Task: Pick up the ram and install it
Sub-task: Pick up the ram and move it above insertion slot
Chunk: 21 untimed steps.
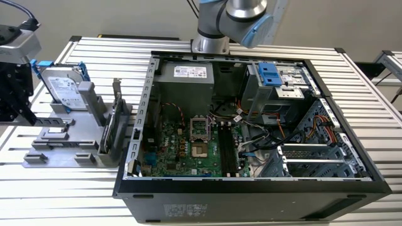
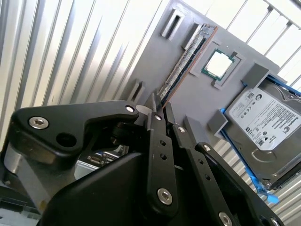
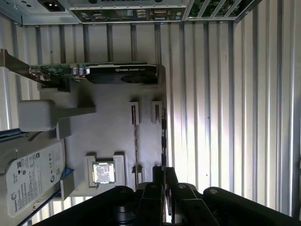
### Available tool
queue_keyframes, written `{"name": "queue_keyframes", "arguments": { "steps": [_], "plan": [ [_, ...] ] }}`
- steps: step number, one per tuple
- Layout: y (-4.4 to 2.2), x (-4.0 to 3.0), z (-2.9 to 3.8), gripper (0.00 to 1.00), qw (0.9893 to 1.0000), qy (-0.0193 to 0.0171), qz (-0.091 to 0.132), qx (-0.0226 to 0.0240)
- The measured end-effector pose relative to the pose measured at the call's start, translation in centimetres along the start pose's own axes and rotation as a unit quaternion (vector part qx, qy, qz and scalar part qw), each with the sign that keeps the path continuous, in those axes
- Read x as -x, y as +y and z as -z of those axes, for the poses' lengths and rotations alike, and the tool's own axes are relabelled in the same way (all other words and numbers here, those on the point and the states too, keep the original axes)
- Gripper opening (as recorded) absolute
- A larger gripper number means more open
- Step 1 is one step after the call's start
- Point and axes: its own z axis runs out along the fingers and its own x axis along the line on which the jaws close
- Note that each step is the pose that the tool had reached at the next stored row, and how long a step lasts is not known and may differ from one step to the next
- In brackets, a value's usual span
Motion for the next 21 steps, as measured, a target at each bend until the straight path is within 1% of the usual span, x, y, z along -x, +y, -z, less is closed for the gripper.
{"name": "queue_keyframes", "arguments": {
  "steps": [8,11,17,21],
  "plan": [
    [0.0,0.0,0.08,0.0,1.0,0.0,0.0,0.0],
    [0.0,0.0,0.22,0.0,1.0,-0.0001,0.0,-0.0002],
    [0.0,0.0,0.75,0.0,1.0,0.0,0.0,0.0],
    [0.0,0.0,1.26,0.0,1.0,0.0,0.0,0.0]
  ]
}}
